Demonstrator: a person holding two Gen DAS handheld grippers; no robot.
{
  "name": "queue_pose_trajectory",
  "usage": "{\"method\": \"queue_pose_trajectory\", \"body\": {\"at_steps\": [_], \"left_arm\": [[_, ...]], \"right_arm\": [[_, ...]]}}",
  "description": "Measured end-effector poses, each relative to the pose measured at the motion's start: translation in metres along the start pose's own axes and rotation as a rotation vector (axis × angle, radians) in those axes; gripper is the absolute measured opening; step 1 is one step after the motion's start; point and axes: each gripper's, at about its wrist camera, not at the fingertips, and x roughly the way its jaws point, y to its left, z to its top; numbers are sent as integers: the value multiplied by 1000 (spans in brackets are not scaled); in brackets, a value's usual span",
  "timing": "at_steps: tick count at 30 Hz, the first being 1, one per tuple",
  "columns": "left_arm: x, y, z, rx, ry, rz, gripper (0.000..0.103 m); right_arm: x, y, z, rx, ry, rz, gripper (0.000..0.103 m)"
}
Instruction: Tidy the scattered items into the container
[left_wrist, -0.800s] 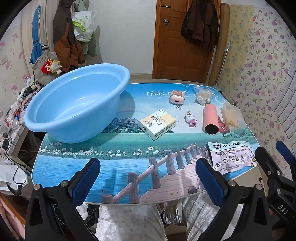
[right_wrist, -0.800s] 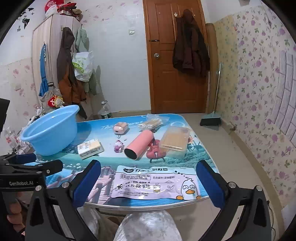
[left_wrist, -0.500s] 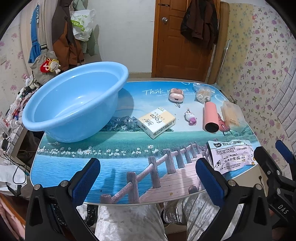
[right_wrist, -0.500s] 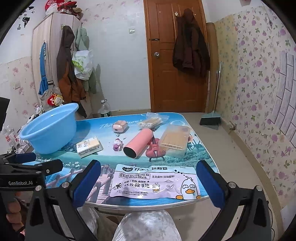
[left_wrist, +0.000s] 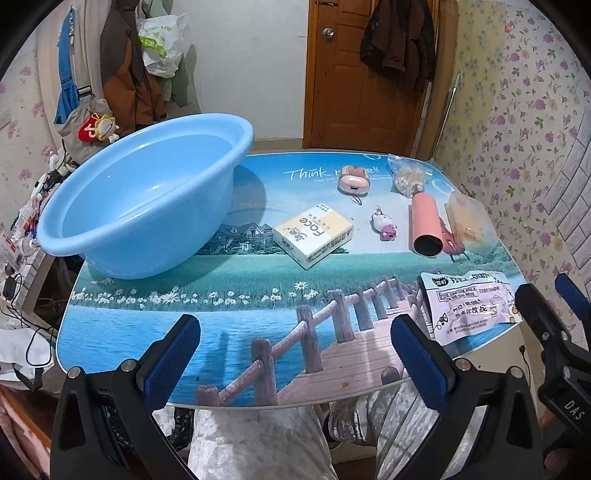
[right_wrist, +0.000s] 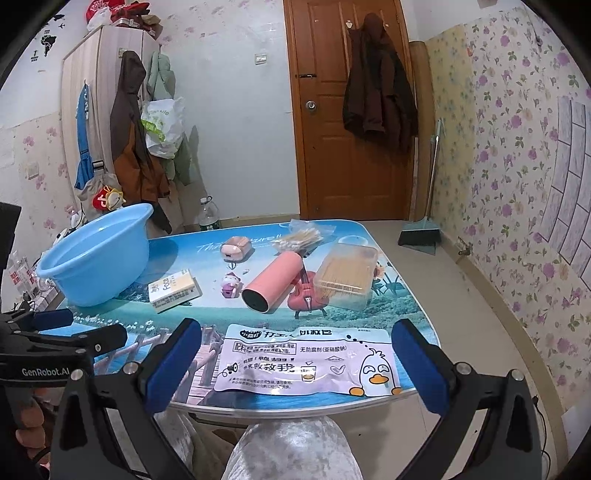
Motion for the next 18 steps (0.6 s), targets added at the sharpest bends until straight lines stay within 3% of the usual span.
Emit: {"method": "queue_pose_trajectory", "body": {"at_steps": [10,18], "left_arm": [[9,0,1,15,20,22,103],[18,-5,3,49,46,-3,103]], "right_arm": [[4,-5,-1,8,8,8,103],[7,-8,1,-23,2,36,103]]}}
